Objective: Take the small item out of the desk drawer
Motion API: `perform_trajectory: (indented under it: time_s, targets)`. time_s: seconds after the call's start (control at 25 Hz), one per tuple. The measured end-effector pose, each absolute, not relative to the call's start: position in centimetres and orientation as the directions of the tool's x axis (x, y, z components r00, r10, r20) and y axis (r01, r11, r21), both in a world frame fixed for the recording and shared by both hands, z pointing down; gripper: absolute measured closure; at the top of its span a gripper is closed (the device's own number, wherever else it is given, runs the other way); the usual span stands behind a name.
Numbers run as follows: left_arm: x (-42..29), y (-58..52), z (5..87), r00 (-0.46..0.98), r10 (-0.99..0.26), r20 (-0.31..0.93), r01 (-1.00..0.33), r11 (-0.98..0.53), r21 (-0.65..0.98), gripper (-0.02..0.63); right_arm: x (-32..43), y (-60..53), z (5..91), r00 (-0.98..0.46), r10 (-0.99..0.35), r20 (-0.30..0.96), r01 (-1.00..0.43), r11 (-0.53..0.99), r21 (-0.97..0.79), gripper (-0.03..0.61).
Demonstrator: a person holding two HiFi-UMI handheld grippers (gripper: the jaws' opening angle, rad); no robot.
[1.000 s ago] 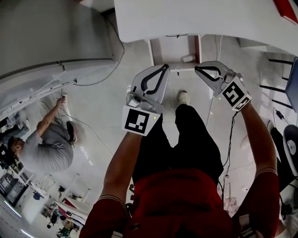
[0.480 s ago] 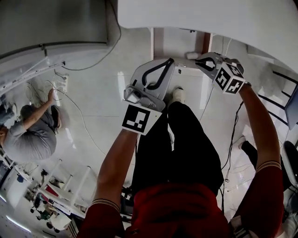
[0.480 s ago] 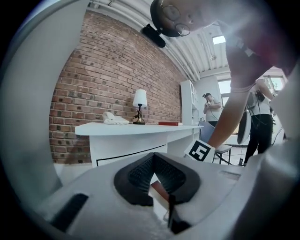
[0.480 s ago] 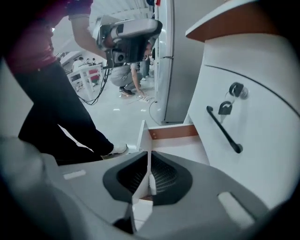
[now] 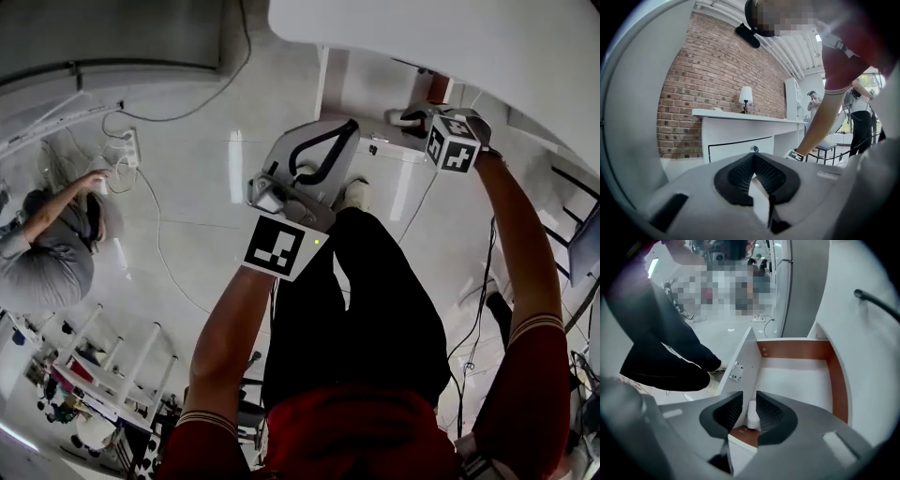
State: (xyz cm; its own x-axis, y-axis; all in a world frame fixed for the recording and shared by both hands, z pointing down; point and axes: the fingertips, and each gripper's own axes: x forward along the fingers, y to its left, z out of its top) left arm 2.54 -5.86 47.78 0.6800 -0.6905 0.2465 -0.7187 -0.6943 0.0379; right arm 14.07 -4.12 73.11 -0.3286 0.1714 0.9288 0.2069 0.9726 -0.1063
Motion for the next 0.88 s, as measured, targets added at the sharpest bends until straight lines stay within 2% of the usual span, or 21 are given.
perform_trajectory:
  time_s: [0.28,0.52,0.88]
  targets:
    - [1.0,-5.6,48.6,0.639,-0.732,0.238,-0.760,-0.647,0.050,0.612,14.8,-4.0,76.4,-0.231,0.226,0.946,0.266,0.950,-0.162,0.448]
    - [-2.0,-7.4,48.6,0.621,-0.756,0.206,-0.780,-0.622,0.069,0.612,13.8,-3.8,79.0,-0.088,0.261,0.961,0.349,0.912,-0.216,0.417]
    - [-3.8,-9.6,50.4,0.643,-0.737,0.206,-0.763,-0.641,0.088,0.614,11.6,-4.6,83.4,0.013,0.285,0.958,0.372,0.888,-0.269,0.411]
